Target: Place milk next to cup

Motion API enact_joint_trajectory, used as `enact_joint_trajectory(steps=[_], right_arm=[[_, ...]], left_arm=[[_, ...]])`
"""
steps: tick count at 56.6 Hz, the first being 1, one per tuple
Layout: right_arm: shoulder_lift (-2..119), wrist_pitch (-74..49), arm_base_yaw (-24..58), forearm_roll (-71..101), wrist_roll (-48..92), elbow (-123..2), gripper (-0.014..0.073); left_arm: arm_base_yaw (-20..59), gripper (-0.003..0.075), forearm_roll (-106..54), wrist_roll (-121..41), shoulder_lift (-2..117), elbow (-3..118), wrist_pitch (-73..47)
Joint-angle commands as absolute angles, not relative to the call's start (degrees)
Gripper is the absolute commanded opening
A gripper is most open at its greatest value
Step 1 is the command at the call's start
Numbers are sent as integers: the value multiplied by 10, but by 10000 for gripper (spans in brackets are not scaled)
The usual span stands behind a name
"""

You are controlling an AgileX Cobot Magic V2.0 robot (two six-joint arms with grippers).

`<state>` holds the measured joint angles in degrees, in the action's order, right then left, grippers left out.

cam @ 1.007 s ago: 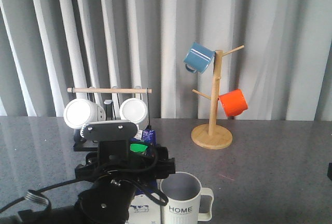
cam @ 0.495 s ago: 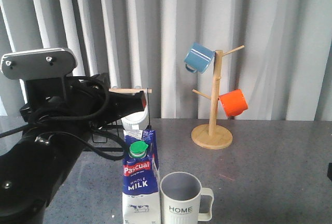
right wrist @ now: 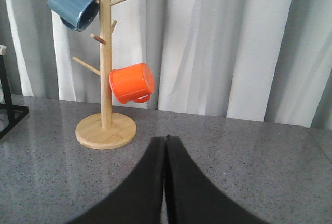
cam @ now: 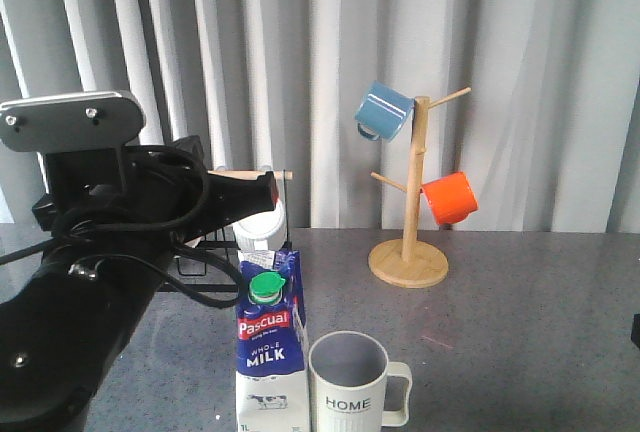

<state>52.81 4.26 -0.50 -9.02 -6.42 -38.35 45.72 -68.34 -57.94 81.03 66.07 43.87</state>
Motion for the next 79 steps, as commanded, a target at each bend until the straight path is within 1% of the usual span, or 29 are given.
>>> enact_joint_trajectory(steps=[1, 11, 16, 23, 29, 37, 50, 57, 64, 69, 73, 79], right_arm=[[524, 80, -8, -92, -63, -400, -8], [524, 80, -8, -92, -63, -400, -8], [524, 80, -8, -92, -63, -400, -8], [524, 80, -8, -92, -63, -400, -8], [524, 80, -8, -92, -63, -400, -8], [524, 80, -8, -92, -63, -400, -8], [524, 80, -8, -92, -63, -400, -8], [524, 80, -8, -92, -63, -400, -8], [524, 80, -8, -92, -63, -400, -8], [524, 80, -8, -92, -63, -400, -8], [524, 80, -8, -92, -63, -400, -8], [524, 80, -8, -92, -63, -400, -8]], left_arm=[[459, -8, -563, -508, 787, 677, 454], [453, -8, -360, -309, 786, 676, 460], [429, -8, -255, -241, 783, 665, 393], [376, -8, -111, -158, 754, 616, 258], [338, -7, -99, -116, 695, 540, 217], [278, -7, -100, -107, 582, 400, 244], [191, -7, -96, -104, 333, 166, 259], [151, -7, -92, -41, 212, 77, 219], [108, -7, -45, 59, 119, 28, 135], [82, -7, 25, 118, 89, 8, 107], [67, -7, 65, 136, 75, -1, 92], [59, -7, 72, 122, 61, -1, 73]])
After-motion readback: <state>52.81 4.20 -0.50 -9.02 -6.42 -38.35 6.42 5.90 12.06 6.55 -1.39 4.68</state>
